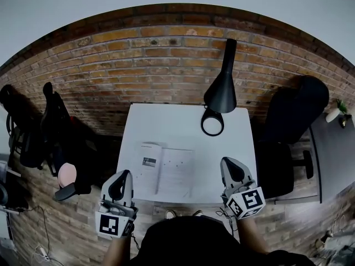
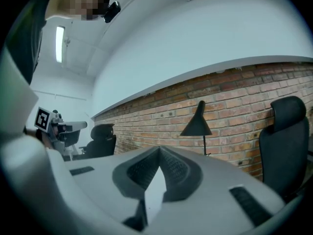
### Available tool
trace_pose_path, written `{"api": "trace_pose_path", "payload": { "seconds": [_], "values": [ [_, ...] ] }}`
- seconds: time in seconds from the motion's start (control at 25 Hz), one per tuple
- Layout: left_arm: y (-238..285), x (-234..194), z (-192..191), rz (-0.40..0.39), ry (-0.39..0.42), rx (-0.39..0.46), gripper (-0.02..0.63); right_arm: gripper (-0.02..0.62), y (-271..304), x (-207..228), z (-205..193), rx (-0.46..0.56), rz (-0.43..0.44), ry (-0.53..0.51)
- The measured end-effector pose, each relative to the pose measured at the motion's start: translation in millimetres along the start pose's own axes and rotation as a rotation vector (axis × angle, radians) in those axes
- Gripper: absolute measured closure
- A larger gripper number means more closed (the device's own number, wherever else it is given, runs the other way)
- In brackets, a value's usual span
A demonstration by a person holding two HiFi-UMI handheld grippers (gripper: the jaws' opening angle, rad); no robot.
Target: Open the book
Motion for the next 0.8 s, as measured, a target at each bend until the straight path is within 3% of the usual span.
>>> {"api": "trace_pose_path", "payload": {
  "seconds": [0.52, 0.64, 0.8],
  "values": [
    [1.9, 13.3, -9.0, -0.052, -0.021, 0.029, 0.583, 0.581, -23.5, -11.7, -7.6, 0.006, -0.048, 0.02],
    [2.4, 15.4, -7.2, -0.08, -0.042, 0.067, 0.583, 0.581, -28.5, -14.7, -9.4, 0.006, -0.06, 0.028],
    [-2.7, 14.1, -16.6, -0.082, -0.05, 0.021, 0.583, 0.581, -34.0, -20.5, -7.9, 0.025, -0.076, 0.03]
  ]
}}
Point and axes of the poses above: the fingertips, and each gripper's own axes: y forward along the fingers, x to its right, z out of its top, the point moved 8 cm from there along -y, backward along the fingers, and after that the axes turned 2 degrees about -y, right-handed, at the moved point
